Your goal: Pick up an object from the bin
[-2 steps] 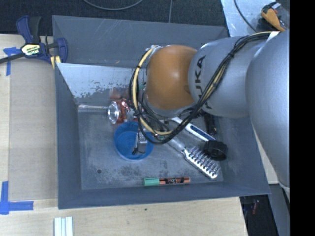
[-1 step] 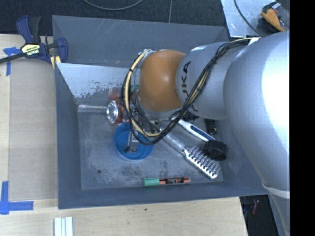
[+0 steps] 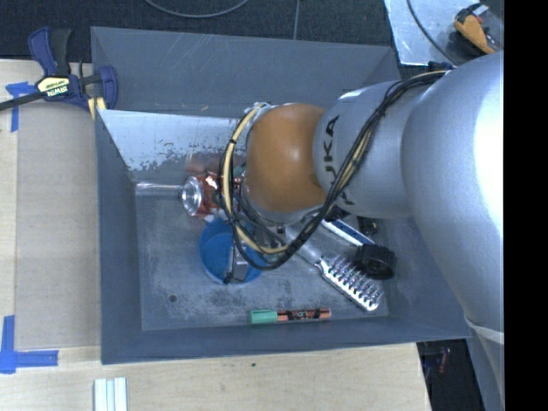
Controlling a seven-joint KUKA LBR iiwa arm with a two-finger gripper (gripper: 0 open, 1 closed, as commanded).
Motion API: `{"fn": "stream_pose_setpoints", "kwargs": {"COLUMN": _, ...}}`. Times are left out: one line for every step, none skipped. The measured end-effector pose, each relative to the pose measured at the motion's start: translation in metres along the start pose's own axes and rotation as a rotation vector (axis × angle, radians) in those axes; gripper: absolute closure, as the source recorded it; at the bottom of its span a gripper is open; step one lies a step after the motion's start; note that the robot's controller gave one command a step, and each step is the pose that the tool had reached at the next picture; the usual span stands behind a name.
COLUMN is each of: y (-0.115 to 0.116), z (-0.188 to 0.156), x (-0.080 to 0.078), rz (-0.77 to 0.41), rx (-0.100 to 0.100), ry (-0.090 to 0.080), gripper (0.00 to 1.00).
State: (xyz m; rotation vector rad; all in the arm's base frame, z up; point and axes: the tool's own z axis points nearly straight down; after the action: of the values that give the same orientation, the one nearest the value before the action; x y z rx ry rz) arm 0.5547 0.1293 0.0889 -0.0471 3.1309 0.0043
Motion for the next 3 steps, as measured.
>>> {"fn": "stream_pose_setpoints", "kwargs": {"y": 0.002, "z": 0.008, "x": -0.027, "rz": 0.052, "rx": -0.002, "ry": -0.014, "gripper": 0.0}}
{"fn": "stream_pose_setpoints", "kwargs": {"y": 0.017, "z": -0.047, "x": -0.001, "rz": 0.006, "rx": -0.003, "ry": -0.011, "gripper": 0.0}}
{"fn": "stream_pose_setpoints", "kwargs": {"y": 0.003, "z": 0.02, "x": -0.018, "rz": 0.102, "rx": -0.001, "ry": -0.008, "gripper": 0.0}}
